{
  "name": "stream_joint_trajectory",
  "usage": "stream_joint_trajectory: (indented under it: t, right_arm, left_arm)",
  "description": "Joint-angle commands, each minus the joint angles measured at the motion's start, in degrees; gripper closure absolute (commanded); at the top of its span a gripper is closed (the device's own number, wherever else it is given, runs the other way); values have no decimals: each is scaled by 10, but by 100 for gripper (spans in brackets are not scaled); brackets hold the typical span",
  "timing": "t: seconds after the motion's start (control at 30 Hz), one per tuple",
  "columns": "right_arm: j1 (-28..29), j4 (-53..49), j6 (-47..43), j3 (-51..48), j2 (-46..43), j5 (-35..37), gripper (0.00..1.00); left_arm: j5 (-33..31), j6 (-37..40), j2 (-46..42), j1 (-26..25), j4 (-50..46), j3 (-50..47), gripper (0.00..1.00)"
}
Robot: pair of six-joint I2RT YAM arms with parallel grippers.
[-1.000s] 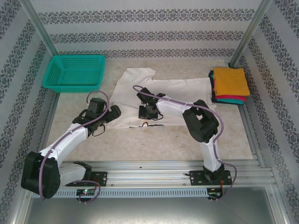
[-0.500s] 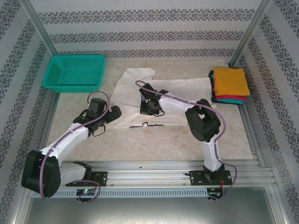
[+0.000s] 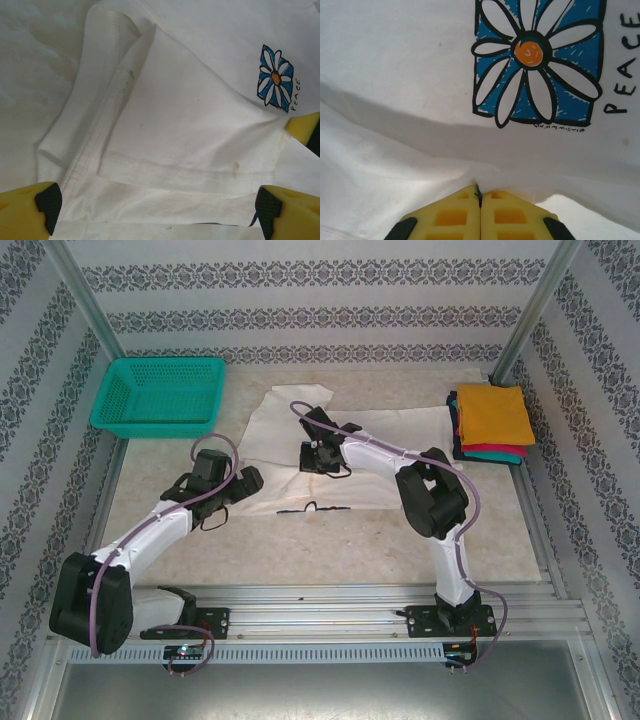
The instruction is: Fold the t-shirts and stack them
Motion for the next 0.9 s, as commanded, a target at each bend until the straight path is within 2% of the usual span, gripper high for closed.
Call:
stream_joint_trajectory:
  t: [0.0, 0.07, 0.23, 0.37, 0.5, 0.57, 0.7, 0.87]
  right_arm:
    - [-3, 0, -18, 13, 1, -2, 80]
    - [-4, 3, -20, -2, -17, 3, 66]
    - [-10, 27, -27, -76, -95, 41, 50]
    - [-36, 54, -13, -148, -151, 60, 48]
    - [-90, 64, 4, -213, -191, 54, 52]
    - [-119, 71, 19, -241, -206, 33, 53]
    - [-154, 98, 45, -293, -229, -11, 54]
    - [-155, 139, 77, -313, -221, -70, 53]
  left_arm:
    - [15, 11, 12, 4, 20, 2, 0]
    - [21, 11, 19, 4, 28, 6, 0]
    - [53, -4, 53, 1, 65, 22, 0]
    - [77, -25, 105, -12, 111, 48, 6]
    - [107, -45, 185, -28, 163, 92, 22]
    - [122, -59, 223, -30, 181, 111, 27]
    - [113, -73, 279, -29, 206, 136, 31]
    - [98, -71, 329, -27, 197, 168, 30]
